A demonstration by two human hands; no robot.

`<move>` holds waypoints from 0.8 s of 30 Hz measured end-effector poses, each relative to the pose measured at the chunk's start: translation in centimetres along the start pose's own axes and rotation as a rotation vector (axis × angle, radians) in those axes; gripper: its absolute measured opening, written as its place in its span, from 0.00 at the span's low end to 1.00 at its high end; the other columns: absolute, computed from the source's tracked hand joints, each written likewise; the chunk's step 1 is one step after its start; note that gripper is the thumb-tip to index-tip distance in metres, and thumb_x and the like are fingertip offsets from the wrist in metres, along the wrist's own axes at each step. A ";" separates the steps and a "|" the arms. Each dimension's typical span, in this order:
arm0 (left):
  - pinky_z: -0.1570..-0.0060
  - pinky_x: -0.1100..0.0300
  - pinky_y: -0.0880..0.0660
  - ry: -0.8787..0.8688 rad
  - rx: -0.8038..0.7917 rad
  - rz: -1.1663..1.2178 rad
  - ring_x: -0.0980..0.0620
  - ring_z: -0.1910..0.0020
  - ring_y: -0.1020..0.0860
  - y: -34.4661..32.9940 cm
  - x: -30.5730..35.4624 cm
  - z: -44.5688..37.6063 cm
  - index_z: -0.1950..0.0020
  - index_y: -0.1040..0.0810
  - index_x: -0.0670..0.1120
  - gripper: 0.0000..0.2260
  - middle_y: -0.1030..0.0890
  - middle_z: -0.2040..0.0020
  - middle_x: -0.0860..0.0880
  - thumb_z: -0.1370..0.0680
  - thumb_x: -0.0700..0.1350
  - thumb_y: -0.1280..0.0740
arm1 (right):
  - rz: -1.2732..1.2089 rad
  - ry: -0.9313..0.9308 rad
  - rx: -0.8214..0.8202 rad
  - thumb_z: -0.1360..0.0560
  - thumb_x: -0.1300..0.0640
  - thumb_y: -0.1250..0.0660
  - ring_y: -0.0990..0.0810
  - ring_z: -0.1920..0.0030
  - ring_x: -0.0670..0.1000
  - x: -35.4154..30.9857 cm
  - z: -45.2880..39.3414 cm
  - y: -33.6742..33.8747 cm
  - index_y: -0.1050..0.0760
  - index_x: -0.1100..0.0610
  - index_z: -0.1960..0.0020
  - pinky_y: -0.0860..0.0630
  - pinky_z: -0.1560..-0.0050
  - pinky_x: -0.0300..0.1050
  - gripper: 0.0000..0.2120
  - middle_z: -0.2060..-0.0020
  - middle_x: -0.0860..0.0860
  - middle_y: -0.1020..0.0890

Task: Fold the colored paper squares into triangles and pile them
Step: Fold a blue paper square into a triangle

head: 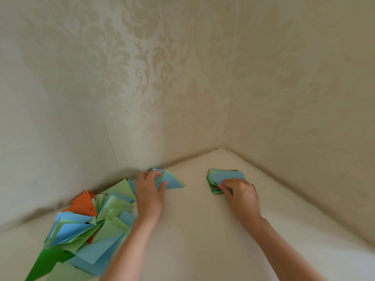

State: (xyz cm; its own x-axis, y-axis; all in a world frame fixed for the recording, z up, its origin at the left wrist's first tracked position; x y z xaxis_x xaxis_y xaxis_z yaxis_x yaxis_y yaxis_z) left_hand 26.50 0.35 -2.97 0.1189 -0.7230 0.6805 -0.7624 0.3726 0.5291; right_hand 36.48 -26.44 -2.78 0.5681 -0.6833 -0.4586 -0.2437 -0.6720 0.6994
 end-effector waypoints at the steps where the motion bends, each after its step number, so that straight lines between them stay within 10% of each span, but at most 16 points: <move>1: 0.51 0.59 0.32 -0.041 0.012 0.023 0.46 0.50 0.26 0.3 0.8 0.5 0.46 0.21 0.44 0.11 0.26 0.49 0.49 0.27 0.38 0.27 | 0.001 0.022 0.052 0.28 0.57 0.27 0.20 0.60 0.53 -0.2 0.2 0.9 0.17 0.54 0.62 0.24 0.59 0.50 0.04 0.63 0.45 0.16; 6: 0.55 0.69 0.30 -0.159 -0.038 0.181 0.59 0.56 0.27 0.7 4.9 4.8 0.47 0.23 0.51 0.14 0.26 0.49 0.53 0.28 0.37 0.27 | -0.001 0.164 0.272 0.28 0.54 0.27 0.23 0.56 0.51 -3.3 2.3 5.3 0.16 0.52 0.58 0.32 0.57 0.46 0.02 0.58 0.45 0.18; 12: 0.43 0.70 0.32 -0.342 -0.278 0.193 0.59 0.45 0.27 -0.7 8.0 9.6 0.45 0.23 0.50 0.15 0.26 0.48 0.57 0.29 0.37 0.32 | -0.037 0.340 0.119 0.27 0.49 0.32 0.25 0.57 0.47 -6.8 6.7 3.0 0.17 0.48 0.58 0.31 0.60 0.44 0.06 0.59 0.41 0.21; 24: 0.50 0.69 0.32 -0.315 -0.422 0.110 0.62 0.51 0.29 -2.6 6.9 10.2 0.53 0.21 0.53 0.05 0.22 0.56 0.62 0.27 0.50 0.32 | -0.183 0.003 -0.184 0.30 0.46 0.29 0.23 0.57 0.42 -3.8 7.8 0.3 0.19 0.46 0.60 0.27 0.54 0.38 0.04 0.62 0.37 0.21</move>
State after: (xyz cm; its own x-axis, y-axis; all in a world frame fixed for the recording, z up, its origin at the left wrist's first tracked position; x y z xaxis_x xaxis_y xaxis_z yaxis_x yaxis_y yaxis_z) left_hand 22.85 -11.56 -4.79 -0.1929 -0.7819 0.5928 -0.4303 0.6104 0.6651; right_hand 28.07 -26.31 -5.11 0.5920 -0.5543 -0.5850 0.0103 -0.7206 0.6933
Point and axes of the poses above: each hand's wrist, its own z-axis away from the middle knuckle, its own y-axis out of the back of the hand, x = y × z, the point moved 9 cm from there along -z, towards the middle knuckle
